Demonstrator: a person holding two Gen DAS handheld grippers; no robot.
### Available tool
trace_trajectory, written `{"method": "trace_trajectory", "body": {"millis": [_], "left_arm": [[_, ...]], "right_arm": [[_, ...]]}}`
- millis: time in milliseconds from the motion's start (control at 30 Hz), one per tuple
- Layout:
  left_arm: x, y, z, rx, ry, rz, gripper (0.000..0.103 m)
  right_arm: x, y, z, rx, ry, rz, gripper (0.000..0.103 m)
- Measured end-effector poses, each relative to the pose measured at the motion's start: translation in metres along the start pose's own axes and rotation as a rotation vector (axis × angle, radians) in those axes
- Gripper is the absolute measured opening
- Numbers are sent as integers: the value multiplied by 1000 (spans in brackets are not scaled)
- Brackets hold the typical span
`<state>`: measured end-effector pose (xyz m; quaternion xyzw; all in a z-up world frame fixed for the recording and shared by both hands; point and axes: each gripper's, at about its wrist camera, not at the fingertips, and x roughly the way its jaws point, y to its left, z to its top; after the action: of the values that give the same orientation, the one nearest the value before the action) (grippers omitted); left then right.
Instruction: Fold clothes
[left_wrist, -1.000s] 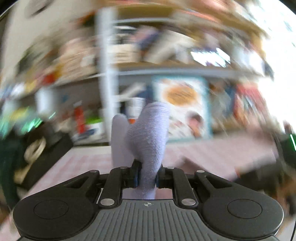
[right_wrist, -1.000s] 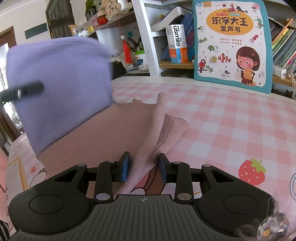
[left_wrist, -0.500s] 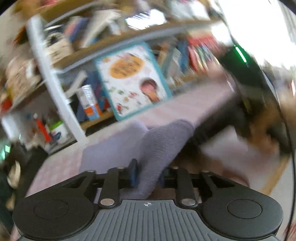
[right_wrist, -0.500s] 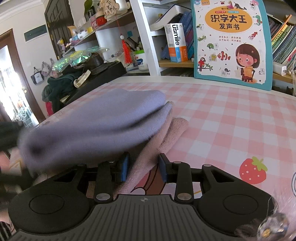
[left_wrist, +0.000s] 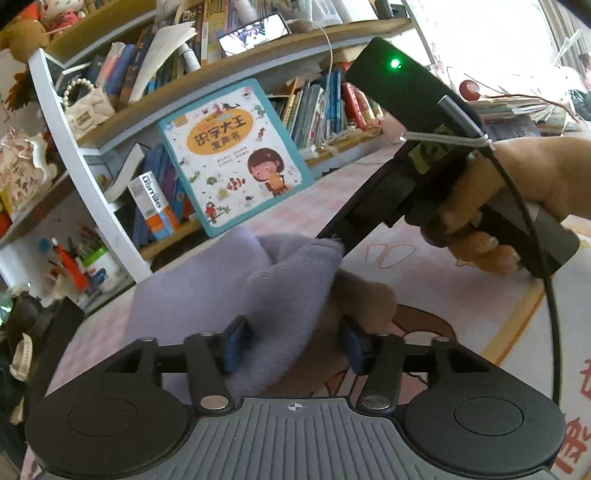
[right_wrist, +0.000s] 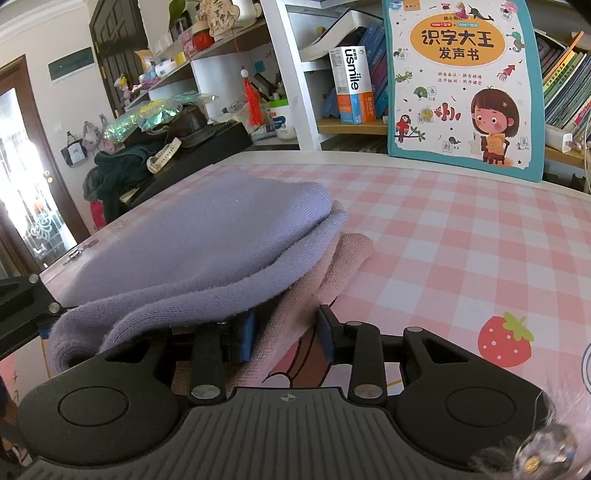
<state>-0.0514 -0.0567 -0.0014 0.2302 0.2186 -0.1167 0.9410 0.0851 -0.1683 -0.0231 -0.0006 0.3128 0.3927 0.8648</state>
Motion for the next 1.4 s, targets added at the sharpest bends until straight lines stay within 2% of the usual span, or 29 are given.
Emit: {"method": "trace_trajectory", "body": {"millis": [67, 100, 133, 167, 200, 333, 367, 433, 533, 633, 733, 833, 933, 1067, 1133, 1167, 1200, 1300, 1333, 1400], "left_arm": [[-8, 6, 2, -36, -11, -68, 75], [-15, 9, 1, -54, -25, -102, 76], [-23, 11, 0, -69, -39, -133, 76], [-31, 14, -1, -79, -63, -148, 77], [-41, 19, -2, -86, -96, -149, 77], [-79, 40, -6, -111, -230, -144, 78], [-87, 47, -7, -117, -264, -128, 83], [-95, 60, -8, -127, -294, -88, 84], [-89, 76, -11, -149, -286, -11, 84], [-74, 94, -17, -245, -273, 25, 84], [-54, 105, -23, -334, -229, -17, 84], [-33, 99, -25, -305, -165, -48, 83], [-19, 89, -30, -271, -115, -90, 83], [-15, 80, -34, -244, -111, -76, 83], [-13, 76, -35, -231, -109, -69, 83], [-12, 74, -36, -224, -109, -66, 84], [-11, 71, -37, -218, -108, -62, 84], [-9, 67, -39, -207, -106, -59, 85], [-9, 69, -40, -219, -107, -70, 85], [-8, 73, -41, -240, -108, -91, 86]], "right_arm": [[0, 0, 0, 11, -3, -5, 33], [-1, 0, -1, 20, -5, -11, 33], [-2, 1, -1, 25, -8, -29, 36], [-3, 2, -1, 30, -11, -47, 44], [-4, 3, -1, 35, -14, -66, 50], [-23, 4, -2, 59, -31, -112, 51], [-29, 5, -2, 61, -38, -122, 52], [-44, 6, -3, 84, -58, -123, 56], [-65, 3, -2, 175, -89, -90, 63], [-79, -2, -5, 325, -107, 16, 73], [-75, -4, -10, 463, -76, 118, 74], [-67, -2, -12, 551, -47, 175, 74], [-60, 6, -5, 543, -50, 199, 74], [-42, 25, 3, 450, -17, 128, 70], [-31, 34, 6, 398, 3, 83, 59], [-27, 38, 5, 375, 7, 66, 45], [-27, 43, 5, 347, 1, 61, 24], [-41, 64, 4, 214, -69, 45, 14], [-47, 72, 3, 155, -92, 34, 14], [-48, 75, -5, 117, -101, -11, 13]]}}
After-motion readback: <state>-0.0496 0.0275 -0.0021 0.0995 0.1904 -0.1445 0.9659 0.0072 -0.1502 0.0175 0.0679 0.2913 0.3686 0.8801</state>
